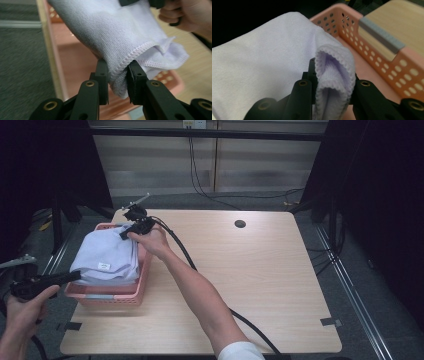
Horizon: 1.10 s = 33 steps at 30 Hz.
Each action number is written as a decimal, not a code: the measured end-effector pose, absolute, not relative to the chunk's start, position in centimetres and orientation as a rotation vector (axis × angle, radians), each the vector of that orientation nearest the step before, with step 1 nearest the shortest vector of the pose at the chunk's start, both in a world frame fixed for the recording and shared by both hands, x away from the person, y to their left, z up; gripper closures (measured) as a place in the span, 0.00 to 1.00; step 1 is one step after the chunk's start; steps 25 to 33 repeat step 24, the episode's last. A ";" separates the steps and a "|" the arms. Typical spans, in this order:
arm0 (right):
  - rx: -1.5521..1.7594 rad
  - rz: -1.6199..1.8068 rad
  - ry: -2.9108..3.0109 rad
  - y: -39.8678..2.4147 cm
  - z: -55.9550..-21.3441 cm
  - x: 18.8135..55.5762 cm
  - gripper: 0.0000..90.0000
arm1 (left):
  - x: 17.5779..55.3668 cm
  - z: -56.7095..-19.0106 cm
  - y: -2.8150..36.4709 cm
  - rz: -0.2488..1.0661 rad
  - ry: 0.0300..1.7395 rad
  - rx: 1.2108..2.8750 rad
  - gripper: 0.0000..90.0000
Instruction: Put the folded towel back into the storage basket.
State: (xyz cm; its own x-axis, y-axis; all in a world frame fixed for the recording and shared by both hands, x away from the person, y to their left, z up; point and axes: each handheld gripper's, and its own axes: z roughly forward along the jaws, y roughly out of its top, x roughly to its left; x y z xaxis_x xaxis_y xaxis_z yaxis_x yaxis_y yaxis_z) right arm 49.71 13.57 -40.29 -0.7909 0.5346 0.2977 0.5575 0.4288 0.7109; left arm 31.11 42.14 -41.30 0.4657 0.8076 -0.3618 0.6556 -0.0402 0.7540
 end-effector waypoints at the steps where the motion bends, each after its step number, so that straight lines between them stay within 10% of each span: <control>1: -1.014 -1.309 -2.639 13.6 -41.0 49.7 0.83 | 31.3 -41.6 42.0 0.202 1.267 1.771 0.81; 5: -1.057 -1.282 -2.641 13.4 -43.0 49.6 0.81 | 31.6 -42.3 40.8 0.215 1.312 1.853 0.71; 12: -1.068 -1.288 -2.639 12.7 -44.2 49.9 0.37 | 30.9 -41.0 39.8 0.291 1.289 1.823 0.40; 33: -0.892 -1.582 -2.621 7.1 -38.8 46.7 0.36 | 27.8 -38.8 34.8 0.341 1.128 1.723 0.35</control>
